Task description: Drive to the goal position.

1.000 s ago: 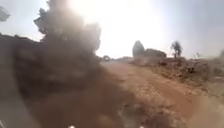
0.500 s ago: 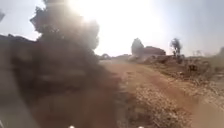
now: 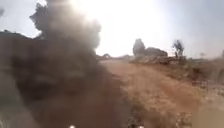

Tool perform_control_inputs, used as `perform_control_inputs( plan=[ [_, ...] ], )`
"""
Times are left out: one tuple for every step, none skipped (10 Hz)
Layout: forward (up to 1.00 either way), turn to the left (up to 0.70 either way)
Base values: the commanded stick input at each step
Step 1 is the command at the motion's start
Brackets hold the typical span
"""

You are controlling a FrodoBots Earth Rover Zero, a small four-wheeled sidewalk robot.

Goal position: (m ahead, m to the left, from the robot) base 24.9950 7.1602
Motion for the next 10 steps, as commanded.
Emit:
perform_control_inputs(
  plan=[
    [0.0,-0.45],
    [0.0,-0.45],
    [0.0,-0.45],
    [0.0,-0.45],
    [0.45,0.0],
    [0.45,0.0],
    [0.45,0.0],
    [0.45,0.0],
    [0.45,0.0],
    [0.7,0.0]
  ],
)
